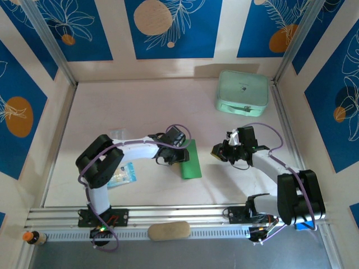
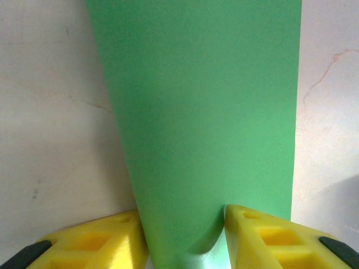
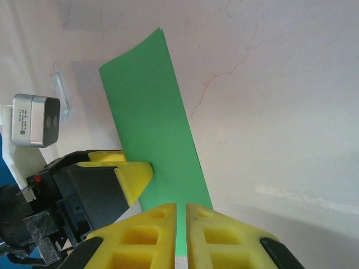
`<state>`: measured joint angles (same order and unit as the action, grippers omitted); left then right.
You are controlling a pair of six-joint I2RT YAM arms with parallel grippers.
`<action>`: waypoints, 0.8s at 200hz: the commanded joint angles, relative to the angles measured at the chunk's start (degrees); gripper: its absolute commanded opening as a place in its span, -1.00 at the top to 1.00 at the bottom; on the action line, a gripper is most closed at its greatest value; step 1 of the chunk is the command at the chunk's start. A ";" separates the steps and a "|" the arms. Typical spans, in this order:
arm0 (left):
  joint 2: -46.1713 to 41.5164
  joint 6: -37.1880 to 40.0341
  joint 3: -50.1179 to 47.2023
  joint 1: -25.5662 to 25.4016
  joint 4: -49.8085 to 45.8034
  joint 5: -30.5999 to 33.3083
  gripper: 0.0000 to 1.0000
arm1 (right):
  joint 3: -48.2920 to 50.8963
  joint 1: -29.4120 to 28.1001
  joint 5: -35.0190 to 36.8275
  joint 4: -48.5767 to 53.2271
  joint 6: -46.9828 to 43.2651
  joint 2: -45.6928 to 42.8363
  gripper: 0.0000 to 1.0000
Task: Fold a paper plane with a square sheet of paper (pick it up from the middle)
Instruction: Hold the square sheet of paper at the center of the table.
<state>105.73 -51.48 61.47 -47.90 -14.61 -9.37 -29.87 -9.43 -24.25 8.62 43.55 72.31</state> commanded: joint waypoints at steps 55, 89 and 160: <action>5.00 4.00 0.95 0.16 -7.62 3.59 0.17 | 0.10 -0.77 -1.22 0.69 0.40 0.67 0.75; 5.57 4.37 1.02 0.17 -7.84 3.56 0.17 | 0.07 -0.81 -1.22 0.61 0.39 0.83 0.75; 5.58 4.07 0.84 0.16 -7.52 3.48 0.16 | -0.01 -1.09 -1.08 0.45 0.49 1.15 0.75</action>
<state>107.00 -48.90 63.83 -47.90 -18.02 -8.91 -29.87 -10.13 -24.23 8.54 43.55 72.99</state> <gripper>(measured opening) 0.416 0.126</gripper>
